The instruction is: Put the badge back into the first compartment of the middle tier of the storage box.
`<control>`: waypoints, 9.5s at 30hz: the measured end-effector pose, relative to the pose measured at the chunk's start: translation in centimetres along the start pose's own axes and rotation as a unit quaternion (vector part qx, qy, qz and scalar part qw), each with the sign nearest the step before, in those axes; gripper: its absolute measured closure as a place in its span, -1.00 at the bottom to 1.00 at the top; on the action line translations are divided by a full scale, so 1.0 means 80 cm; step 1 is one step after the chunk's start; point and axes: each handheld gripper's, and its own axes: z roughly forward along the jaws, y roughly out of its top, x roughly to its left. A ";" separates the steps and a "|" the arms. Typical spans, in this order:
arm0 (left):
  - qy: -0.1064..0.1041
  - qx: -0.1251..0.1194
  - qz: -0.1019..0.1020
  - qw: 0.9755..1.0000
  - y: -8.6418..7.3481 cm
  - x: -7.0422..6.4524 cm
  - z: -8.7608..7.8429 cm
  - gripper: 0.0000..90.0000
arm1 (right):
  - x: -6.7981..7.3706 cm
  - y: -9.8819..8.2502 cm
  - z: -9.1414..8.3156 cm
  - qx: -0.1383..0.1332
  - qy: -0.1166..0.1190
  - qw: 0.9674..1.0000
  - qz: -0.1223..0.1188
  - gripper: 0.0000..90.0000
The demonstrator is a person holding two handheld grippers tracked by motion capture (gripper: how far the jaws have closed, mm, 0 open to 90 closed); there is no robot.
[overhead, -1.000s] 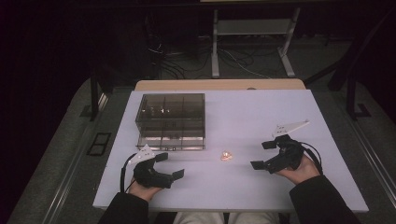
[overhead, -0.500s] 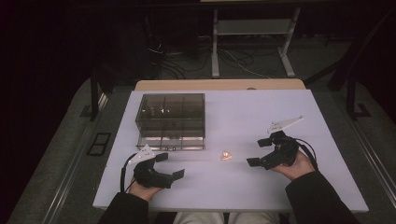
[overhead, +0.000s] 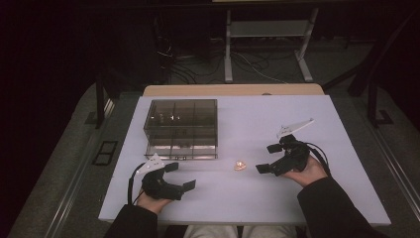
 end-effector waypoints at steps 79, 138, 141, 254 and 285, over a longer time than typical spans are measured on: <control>-0.006 0.004 0.000 1.000 0.001 0.002 0.002 -1.00 | -0.036 0.007 0.107 0.061 0.031 0.998 0.005 -0.99; -0.003 0.005 -0.002 1.000 0.000 0.002 0.002 -1.00 | -0.029 -0.002 0.090 0.099 0.048 0.994 -0.014 0.95; -0.003 0.004 -0.002 1.000 0.000 0.002 0.002 -1.00 | -0.029 -0.002 0.090 0.100 0.048 0.994 -0.015 0.95; -0.012 -0.002 -0.013 1.000 0.000 0.003 0.000 -1.00 | 0.055 0.206 0.139 0.081 0.081 0.982 -0.149 0.94; -0.016 -0.002 -0.016 1.000 0.001 0.005 0.000 -1.00 | 0.072 0.237 0.201 0.091 0.097 0.977 -0.166 0.94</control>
